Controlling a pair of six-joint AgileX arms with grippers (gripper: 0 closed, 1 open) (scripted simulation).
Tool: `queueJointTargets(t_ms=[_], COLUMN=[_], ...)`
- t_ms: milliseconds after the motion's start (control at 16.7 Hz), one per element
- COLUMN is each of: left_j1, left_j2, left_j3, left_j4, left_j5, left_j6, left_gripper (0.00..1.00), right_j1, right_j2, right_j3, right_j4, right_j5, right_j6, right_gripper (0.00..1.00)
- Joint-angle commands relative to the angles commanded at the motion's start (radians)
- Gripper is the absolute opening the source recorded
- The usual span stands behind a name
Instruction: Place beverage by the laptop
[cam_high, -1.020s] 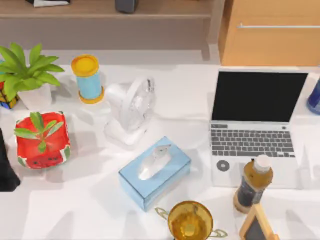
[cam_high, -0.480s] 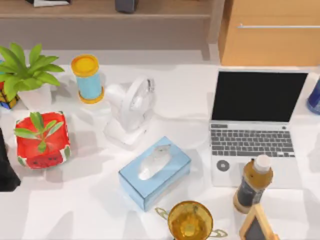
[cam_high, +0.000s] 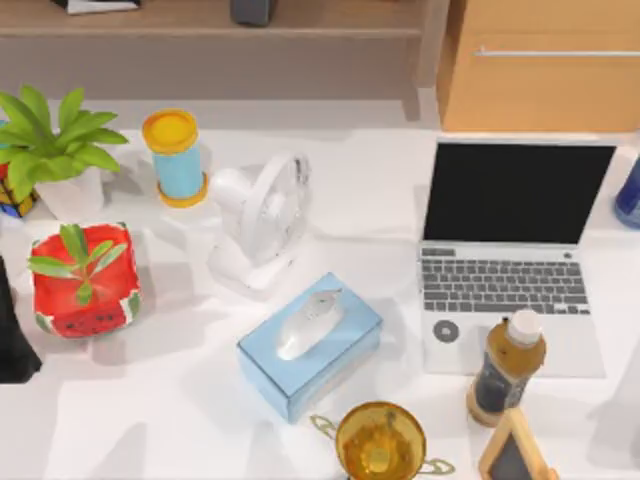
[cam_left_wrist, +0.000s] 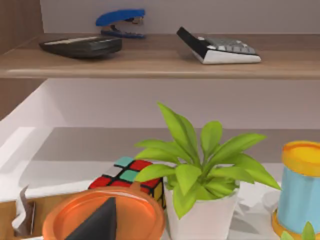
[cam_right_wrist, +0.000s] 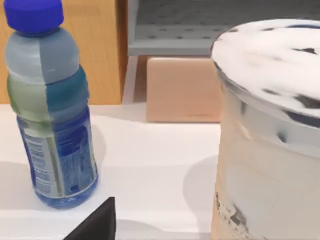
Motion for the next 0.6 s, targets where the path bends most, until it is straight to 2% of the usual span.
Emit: queueJointTargets(t_ms=[300,600], left_j1=[0.0,0.0], left_j2=[0.0,0.0], left_j3=[0.0,0.0], left_j4=[0.0,0.0], left_j5=[0.0,0.0], left_j6=[0.0,0.0], left_gripper=[1.0,1.0], right_j1=[-0.124,-0.137], right_j2=[0.227,0.245], right_j3=[0.029,0.032], right_j4=[0.179,0.198], right_j5=[-0.116,-0.128], right_j6=[-0.029,-0.031], right_gripper=[1.0,1.0])
